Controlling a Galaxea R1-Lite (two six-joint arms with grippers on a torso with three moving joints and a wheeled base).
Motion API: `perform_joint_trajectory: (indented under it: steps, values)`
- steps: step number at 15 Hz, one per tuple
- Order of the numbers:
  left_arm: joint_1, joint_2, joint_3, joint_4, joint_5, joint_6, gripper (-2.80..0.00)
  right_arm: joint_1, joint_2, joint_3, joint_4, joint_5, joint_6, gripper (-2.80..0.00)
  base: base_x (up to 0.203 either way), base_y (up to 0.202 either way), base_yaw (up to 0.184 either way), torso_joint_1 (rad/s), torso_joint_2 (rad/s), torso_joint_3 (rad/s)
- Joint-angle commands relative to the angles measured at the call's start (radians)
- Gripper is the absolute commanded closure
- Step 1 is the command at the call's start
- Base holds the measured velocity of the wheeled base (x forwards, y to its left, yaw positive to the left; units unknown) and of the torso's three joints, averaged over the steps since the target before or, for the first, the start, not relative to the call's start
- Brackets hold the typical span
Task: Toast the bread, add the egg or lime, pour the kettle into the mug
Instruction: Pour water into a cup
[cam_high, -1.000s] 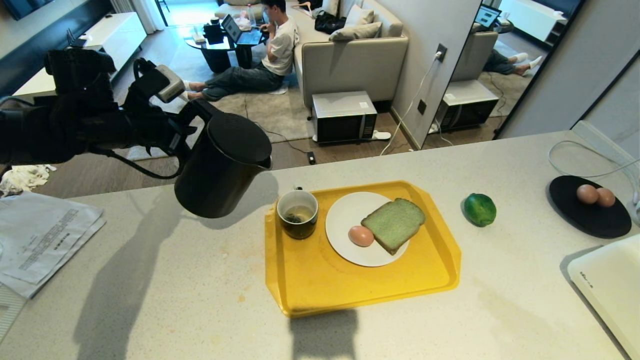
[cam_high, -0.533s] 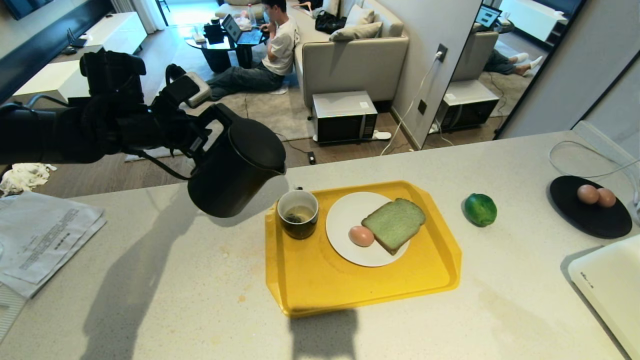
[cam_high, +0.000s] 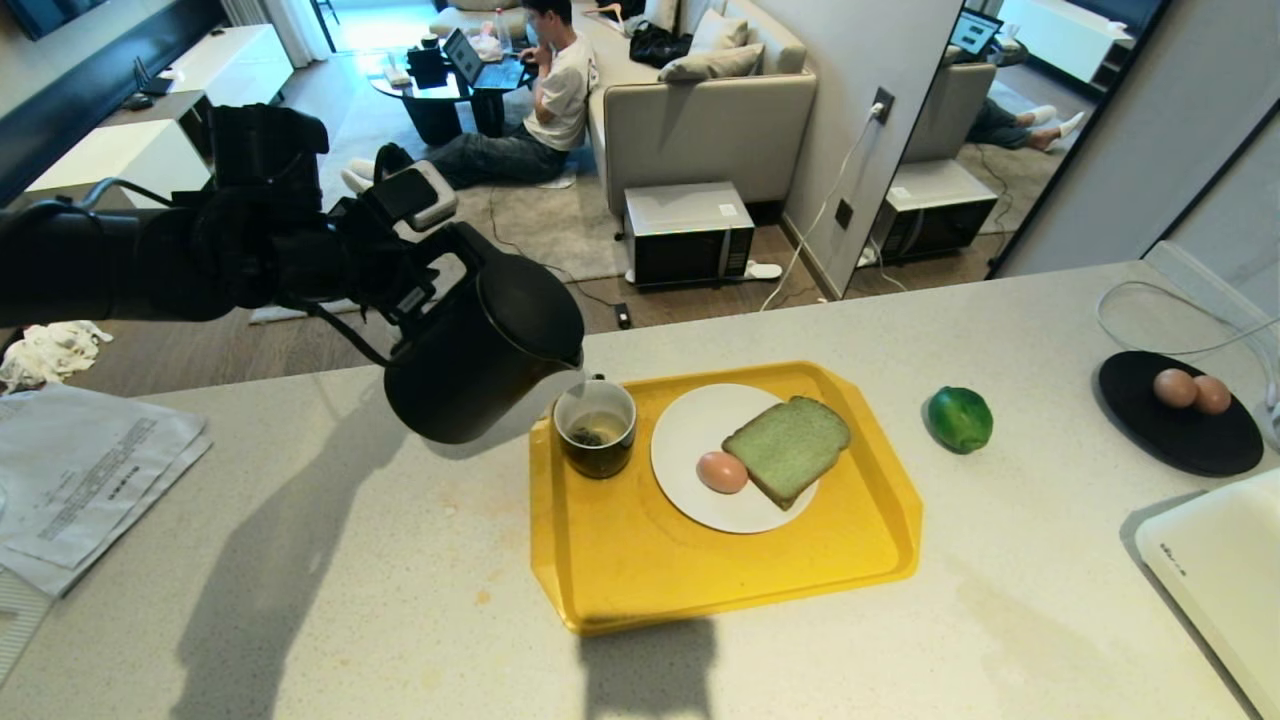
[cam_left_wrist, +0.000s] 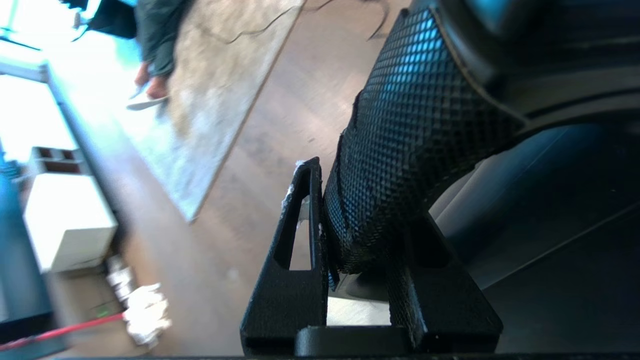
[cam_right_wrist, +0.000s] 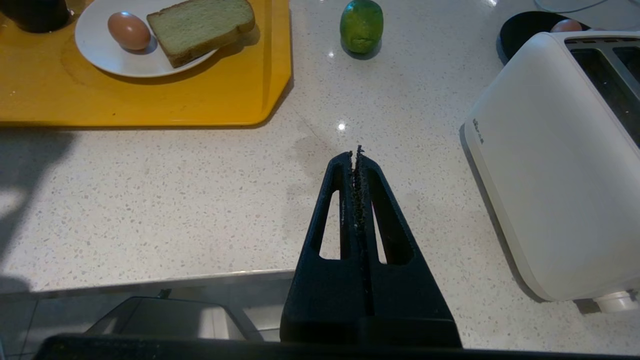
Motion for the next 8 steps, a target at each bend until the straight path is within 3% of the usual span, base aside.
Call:
perform_joint_trajectory:
  steps: [1, 8]
  values:
    - [-0.012, 0.001, -0.004, 0.003, 0.029, 0.024, 0.0, 0.0, 0.002, 0.002, 0.0, 0.0, 0.0, 0.0, 0.0, 0.0, 0.0, 0.0, 0.0, 0.0]
    - [-0.046, 0.007, -0.053, 0.059, 0.088, 0.077, 0.0, 0.0, 0.002, 0.002, 0.0, 0.0, 0.0, 0.0, 0.0, 0.0, 0.0, 0.0, 0.0, 0.0]
